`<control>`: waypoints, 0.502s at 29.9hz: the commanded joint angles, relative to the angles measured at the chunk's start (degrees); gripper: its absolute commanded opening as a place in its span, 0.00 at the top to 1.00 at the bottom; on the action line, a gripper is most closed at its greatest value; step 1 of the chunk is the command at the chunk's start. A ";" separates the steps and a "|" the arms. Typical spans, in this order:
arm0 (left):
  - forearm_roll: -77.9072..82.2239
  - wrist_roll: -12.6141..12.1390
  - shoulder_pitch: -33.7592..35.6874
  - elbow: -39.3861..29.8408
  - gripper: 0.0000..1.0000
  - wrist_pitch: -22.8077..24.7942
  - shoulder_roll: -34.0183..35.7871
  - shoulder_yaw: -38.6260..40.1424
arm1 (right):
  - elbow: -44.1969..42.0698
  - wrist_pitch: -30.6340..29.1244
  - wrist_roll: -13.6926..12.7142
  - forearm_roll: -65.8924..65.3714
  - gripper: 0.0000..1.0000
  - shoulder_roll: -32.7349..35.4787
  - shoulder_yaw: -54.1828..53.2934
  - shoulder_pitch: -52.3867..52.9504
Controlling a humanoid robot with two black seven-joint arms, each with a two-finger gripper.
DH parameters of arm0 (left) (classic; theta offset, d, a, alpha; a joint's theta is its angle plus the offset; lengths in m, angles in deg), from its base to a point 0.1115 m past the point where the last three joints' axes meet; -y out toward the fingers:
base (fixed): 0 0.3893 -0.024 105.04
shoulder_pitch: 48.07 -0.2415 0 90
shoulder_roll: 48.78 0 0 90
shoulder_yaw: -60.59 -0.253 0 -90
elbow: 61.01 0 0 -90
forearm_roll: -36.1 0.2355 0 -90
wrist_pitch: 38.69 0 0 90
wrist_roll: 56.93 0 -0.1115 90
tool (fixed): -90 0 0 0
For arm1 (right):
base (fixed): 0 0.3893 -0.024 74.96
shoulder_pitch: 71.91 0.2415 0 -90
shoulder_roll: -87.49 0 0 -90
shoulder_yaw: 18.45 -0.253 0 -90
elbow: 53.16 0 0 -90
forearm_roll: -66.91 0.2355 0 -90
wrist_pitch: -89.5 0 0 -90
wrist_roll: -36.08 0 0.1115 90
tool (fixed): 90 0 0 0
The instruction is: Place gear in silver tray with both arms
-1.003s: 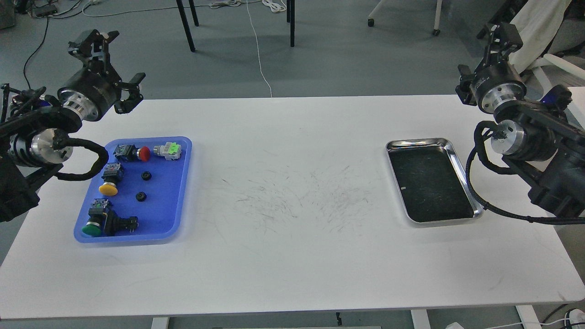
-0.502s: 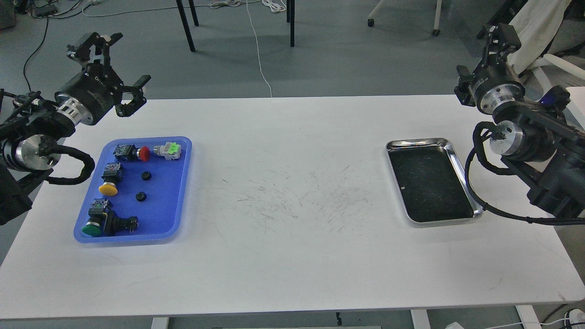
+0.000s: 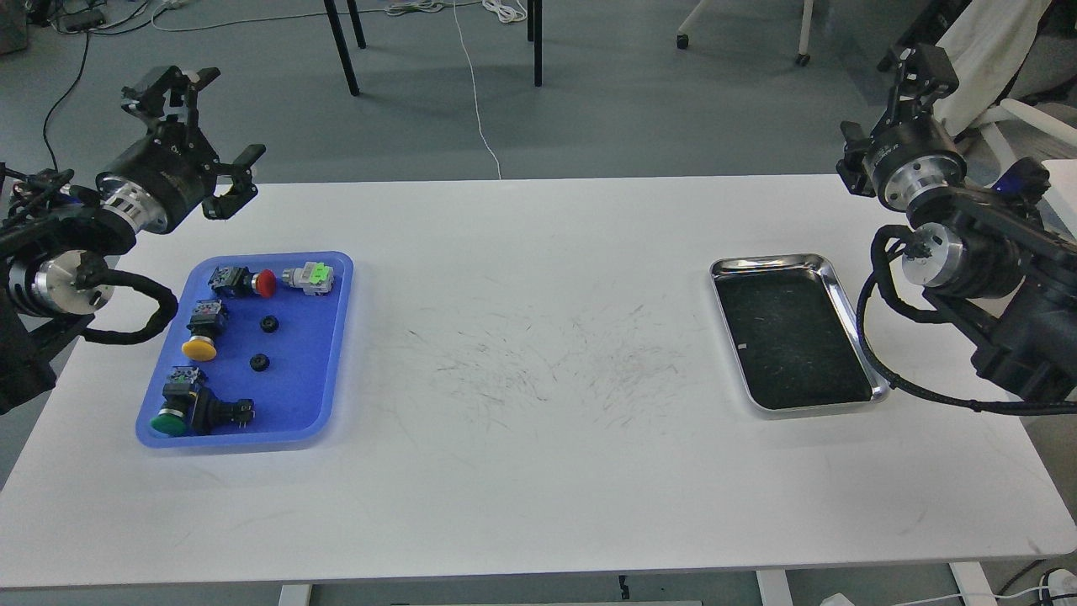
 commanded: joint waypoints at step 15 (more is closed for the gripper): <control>0.22 0.11 -0.34 -0.55 0.02 -0.54 0.02 -0.40 | 0.00 0.00 0.00 0.00 0.01 0.00 -0.17 -0.11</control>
